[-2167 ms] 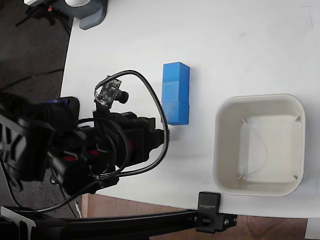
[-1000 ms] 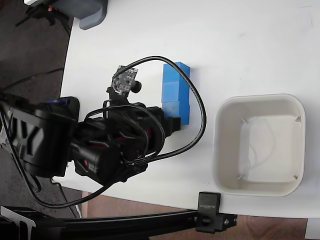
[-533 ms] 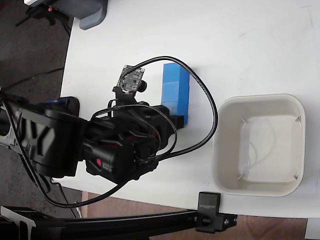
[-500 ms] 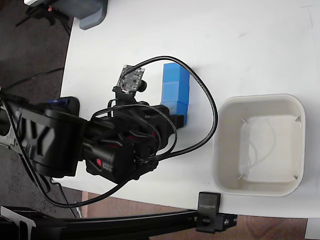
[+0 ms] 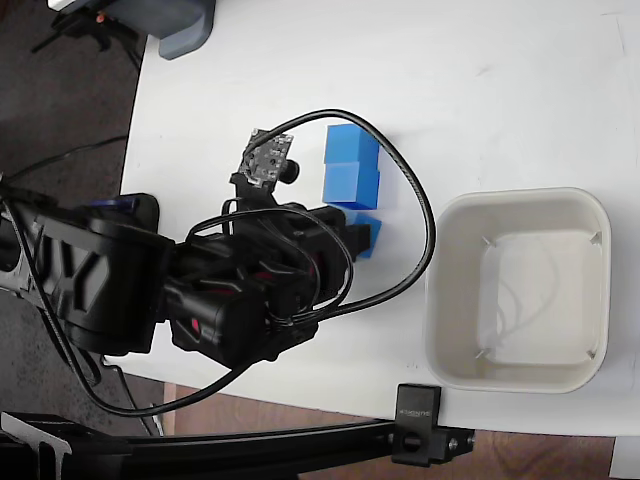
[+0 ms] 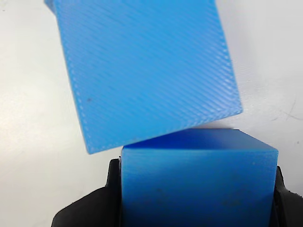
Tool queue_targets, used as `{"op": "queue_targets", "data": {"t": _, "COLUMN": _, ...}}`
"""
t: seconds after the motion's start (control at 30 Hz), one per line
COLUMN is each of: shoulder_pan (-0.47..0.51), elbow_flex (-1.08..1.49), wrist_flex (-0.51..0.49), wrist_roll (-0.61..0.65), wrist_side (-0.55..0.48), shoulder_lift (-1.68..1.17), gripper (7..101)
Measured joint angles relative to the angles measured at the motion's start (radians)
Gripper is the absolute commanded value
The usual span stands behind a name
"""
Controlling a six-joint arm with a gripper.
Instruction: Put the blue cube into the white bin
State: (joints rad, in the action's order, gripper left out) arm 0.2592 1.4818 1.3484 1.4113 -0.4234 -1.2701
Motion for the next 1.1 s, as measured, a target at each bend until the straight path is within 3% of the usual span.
{"op": "queue_targets", "data": {"t": 0.27, "shoulder_pan": 0.025, "elbow_flex": 0.057, "wrist_flex": 0.008, "wrist_roll": 0.0, "wrist_side": 0.006, "shoulder_lift": -0.144, "gripper": 26.1}}
{"op": "queue_targets", "data": {"t": 0.37, "shoulder_pan": 0.029, "elbow_flex": 0.115, "wrist_flex": -0.049, "wrist_roll": 0.0, "wrist_side": 0.028, "shoulder_lift": -0.247, "gripper": 25.5}}
{"op": "queue_targets", "data": {"t": 0.53, "shoulder_pan": 0.008, "elbow_flex": 0.259, "wrist_flex": -0.265, "wrist_roll": -0.002, "wrist_side": 0.077, "shoulder_lift": -0.405, "gripper": 27.4}}
{"op": "queue_targets", "data": {"t": 0.9, "shoulder_pan": -0.04, "elbow_flex": 0.532, "wrist_flex": -0.87, "wrist_roll": -0.365, "wrist_side": 0.206, "shoulder_lift": -0.54, "gripper": 32.5}}
{"op": "queue_targets", "data": {"t": 1.1, "shoulder_pan": -0.041, "elbow_flex": 0.583, "wrist_flex": -1.155, "wrist_roll": -0.474, "wrist_side": 0.268, "shoulder_lift": -0.529, "gripper": 38.7}}
